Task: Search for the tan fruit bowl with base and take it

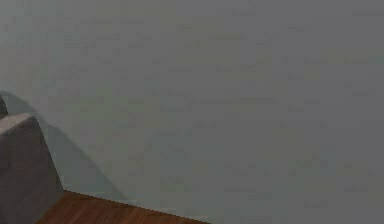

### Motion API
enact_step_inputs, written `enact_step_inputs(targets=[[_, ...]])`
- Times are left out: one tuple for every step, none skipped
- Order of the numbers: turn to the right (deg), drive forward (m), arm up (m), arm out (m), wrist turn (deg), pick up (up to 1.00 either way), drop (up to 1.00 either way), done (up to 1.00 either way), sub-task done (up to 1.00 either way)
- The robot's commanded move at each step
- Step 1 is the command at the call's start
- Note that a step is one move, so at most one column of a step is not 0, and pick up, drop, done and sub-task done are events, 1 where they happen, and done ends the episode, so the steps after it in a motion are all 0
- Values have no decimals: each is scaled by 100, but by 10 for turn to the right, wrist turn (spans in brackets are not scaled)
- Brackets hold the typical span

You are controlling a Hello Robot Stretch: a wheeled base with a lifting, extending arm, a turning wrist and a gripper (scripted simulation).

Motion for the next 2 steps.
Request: enact_step_inputs(targets=[[0, 0, 0, 0, 450, 0, 0, 0, 0], [0, 0, 0, 0, 450, 0, 0, 0, 0]])
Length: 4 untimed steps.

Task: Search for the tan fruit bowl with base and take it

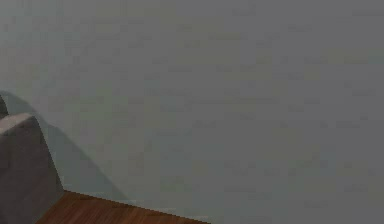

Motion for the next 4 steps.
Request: enact_step_inputs(targets=[[0, 0, 0, 0, 240, 0, 0, 0, 0], [0, 0, -14, 0, 0, 0, 0, 0, 0], [0, 0, 0, 0, 0, 100, 0, 0, 0], [0, 0, 10, 0, 0, 0, 0, 0, 0]])
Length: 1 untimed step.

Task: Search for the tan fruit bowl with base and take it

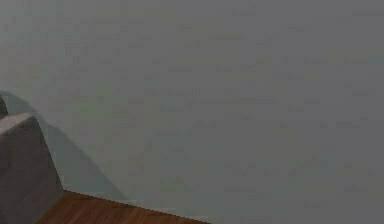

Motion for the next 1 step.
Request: enact_step_inputs(targets=[[0, 0, 0, 0, 0, 0, 0, 100, 0]])
